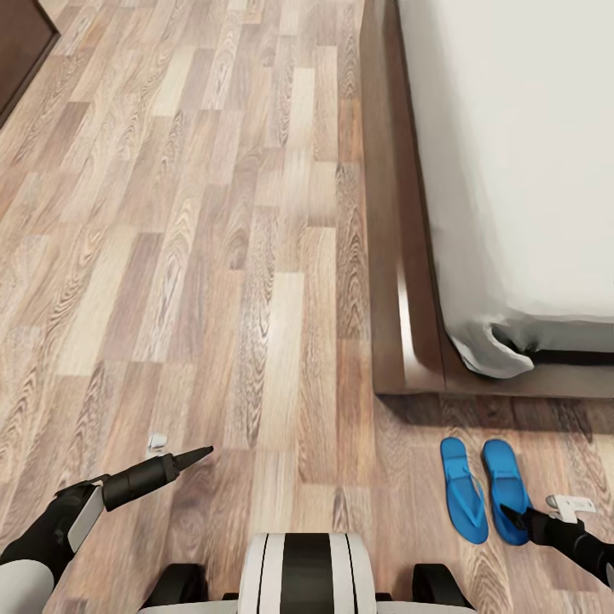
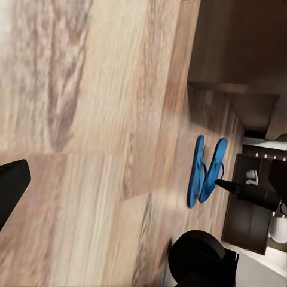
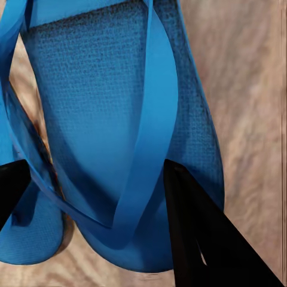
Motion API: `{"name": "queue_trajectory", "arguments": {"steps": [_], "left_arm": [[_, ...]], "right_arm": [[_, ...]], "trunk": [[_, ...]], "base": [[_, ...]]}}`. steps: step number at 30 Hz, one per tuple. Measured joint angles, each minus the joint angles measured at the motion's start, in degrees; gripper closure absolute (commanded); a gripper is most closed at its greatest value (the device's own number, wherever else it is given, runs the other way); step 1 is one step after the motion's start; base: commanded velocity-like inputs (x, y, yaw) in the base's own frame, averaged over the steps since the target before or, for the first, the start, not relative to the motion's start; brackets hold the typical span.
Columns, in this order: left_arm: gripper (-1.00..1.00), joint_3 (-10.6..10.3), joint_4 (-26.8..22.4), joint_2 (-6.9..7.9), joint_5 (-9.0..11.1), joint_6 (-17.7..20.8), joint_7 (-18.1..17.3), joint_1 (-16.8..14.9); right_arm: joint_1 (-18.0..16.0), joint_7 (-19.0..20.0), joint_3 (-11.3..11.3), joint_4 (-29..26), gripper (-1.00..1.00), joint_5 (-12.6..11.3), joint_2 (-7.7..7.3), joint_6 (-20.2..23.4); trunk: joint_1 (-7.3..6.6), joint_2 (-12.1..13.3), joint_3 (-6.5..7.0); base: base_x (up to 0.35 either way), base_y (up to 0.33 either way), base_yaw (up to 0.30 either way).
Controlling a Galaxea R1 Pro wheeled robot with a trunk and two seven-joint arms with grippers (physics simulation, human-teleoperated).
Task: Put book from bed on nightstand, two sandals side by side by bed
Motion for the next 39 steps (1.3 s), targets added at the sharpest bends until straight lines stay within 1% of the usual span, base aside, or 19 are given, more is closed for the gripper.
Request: {"name": "queue_trajectory", "arguments": {"steps": [4, 13, 19, 31, 36, 39], "left_arm": [[-1.00, 0.01, 0.01, -0.01, 0.00, 0.00, 0.00, 0.00], [-1.00, 0.01, 0.00, 0.05, -0.01, 0.00, -0.04, 0.00], [-1.00, 0.09, 0.00, 0.03, -0.02, 0.00, -0.09, 0.01], [-1.00, 0.08, -0.04, 0.07, -0.01, 0.00, -0.18, 0.00], [-1.00, 0.09, -0.04, 0.07, -0.02, 0.00, -0.18, 0.01], [-1.00, 0.10, -0.07, 0.07, -0.01, 0.00, -0.18, 0.00]], "right_arm": [[-0.01, 0.01, 0.01, 0.00, 1.00, 0.00, 0.00, 0.00], [0.00, 0.00, 0.00, 0.01, 1.00, -0.02, 0.01, 0.00], [-0.01, 0.00, 0.04, 0.02, 1.00, 0.04, 0.02, 0.00], [0.00, 0.00, 0.00, 0.01, 1.00, 0.00, 0.02, 0.00], [0.00, 0.00, 0.01, 0.02, 1.00, 0.03, 0.03, 0.00], [-0.01, 0.00, -0.01, 0.01, 1.00, -0.01, 0.02, 0.00]], "trunk": [[0.00, 0.00, 0.00], [0.01, 0.00, 0.00], [0.17, -0.08, -1.32], [0.16, -0.08, -1.33], [0.30, -0.15, -2.43], [0.29, -0.15, -2.44]], "base": [[0.114, -0.104, 0.000], [0.007, -0.006, 0.000], [0.000, 0.000, 0.000], [0.000, 0.000, 0.000], [0.000, 0.000, 0.000], [0.000, 0.000, 0.000]]}}
